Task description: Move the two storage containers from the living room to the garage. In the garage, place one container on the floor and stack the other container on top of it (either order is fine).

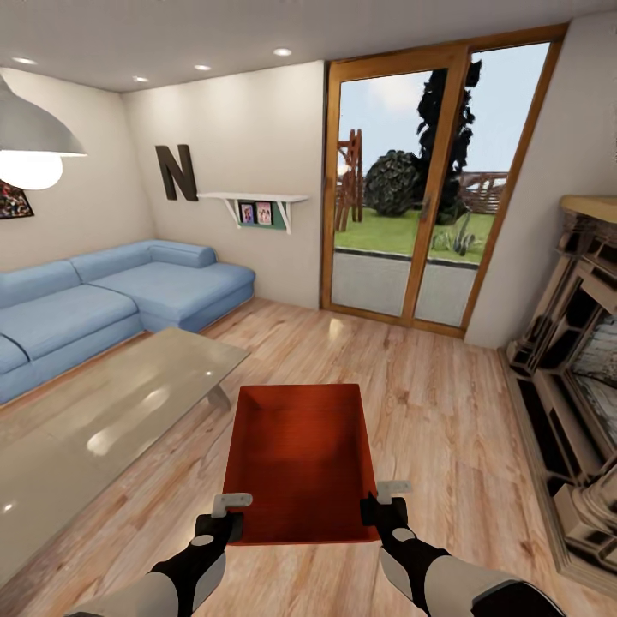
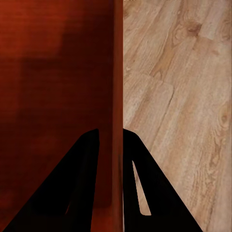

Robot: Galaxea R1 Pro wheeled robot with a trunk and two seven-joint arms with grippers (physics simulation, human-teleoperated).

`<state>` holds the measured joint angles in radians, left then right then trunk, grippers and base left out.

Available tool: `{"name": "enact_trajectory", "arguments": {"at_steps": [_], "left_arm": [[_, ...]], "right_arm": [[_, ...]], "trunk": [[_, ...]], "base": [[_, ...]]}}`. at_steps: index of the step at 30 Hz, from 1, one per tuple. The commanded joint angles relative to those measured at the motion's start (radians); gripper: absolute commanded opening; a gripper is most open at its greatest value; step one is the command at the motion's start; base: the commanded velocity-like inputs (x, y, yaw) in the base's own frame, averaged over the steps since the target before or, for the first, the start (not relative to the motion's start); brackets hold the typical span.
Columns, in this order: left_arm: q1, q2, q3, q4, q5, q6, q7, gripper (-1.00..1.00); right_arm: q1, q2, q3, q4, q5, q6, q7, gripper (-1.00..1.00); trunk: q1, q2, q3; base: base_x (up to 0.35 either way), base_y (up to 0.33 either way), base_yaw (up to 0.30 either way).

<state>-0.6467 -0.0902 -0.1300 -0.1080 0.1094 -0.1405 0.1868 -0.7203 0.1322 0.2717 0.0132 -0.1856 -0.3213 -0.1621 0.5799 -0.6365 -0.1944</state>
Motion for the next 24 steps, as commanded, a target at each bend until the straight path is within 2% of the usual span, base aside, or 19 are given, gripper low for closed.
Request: {"name": "enact_trajectory", "arguments": {"at_steps": [1,24], "left_arm": [[-0.001,0.0,0.01,0.001,0.01,-0.004,0.01,-1.0],[-0.001,0.0,0.01,0.002,0.009,-0.004,0.01,-1.0]], "right_arm": [[-0.001,0.006,-0.043,-0.001,0.006,-0.001,-0.002,-1.0],[-0.001,0.006,-0.043,-0.001,0.006,-0.001,0.0,-1.0]], "trunk": [[0.0,-0.001,0.0],[0.0,-0.001,0.036]], "base": [[0.0,0.0,0.0],[0.0,0.0,0.0]]}}
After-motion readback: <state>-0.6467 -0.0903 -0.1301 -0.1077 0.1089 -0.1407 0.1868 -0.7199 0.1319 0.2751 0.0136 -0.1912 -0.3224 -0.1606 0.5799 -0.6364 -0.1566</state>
